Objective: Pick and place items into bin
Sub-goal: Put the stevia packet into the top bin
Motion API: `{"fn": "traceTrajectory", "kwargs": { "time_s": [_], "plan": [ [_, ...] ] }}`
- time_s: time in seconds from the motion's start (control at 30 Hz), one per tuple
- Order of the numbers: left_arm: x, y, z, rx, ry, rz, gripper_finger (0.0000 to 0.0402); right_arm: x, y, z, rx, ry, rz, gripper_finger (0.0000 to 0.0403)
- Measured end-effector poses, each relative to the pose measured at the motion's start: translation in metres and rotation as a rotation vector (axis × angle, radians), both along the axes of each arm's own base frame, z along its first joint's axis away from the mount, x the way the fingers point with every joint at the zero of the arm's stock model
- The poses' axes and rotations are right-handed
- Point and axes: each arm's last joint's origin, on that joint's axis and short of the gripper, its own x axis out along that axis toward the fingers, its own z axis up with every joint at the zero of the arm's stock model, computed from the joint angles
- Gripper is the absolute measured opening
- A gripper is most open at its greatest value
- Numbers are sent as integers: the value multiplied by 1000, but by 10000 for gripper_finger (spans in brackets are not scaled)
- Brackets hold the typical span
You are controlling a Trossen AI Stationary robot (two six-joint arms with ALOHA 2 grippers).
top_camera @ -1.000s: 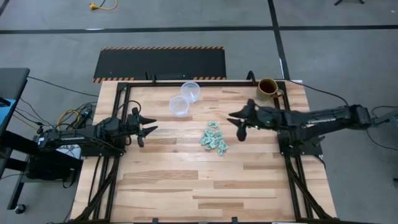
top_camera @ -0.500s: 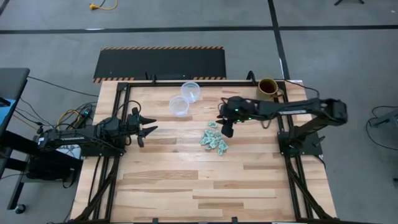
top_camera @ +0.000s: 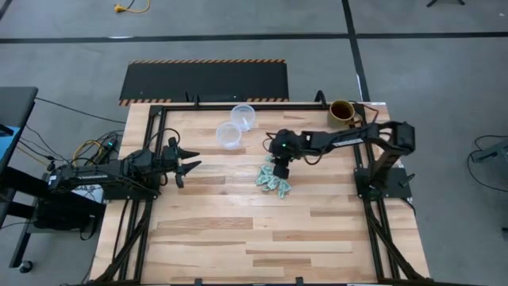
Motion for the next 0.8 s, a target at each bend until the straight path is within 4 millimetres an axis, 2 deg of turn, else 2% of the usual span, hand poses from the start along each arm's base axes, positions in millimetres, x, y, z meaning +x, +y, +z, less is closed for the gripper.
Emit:
{"fn": "traceTrajectory", "kwargs": {
  "time_s": [0.2,0.37,0.8],
  "plan": [
    [0,0,0,0,1,0,143,11,-3,-10,8,53,4,102],
    [0,0,0,0,0,0,143,19,-5,-8,-1,44,10,102],
    [0,0,0,0,0,5,143,12,-9,-11,-93,144,23,102]
  ]
}}
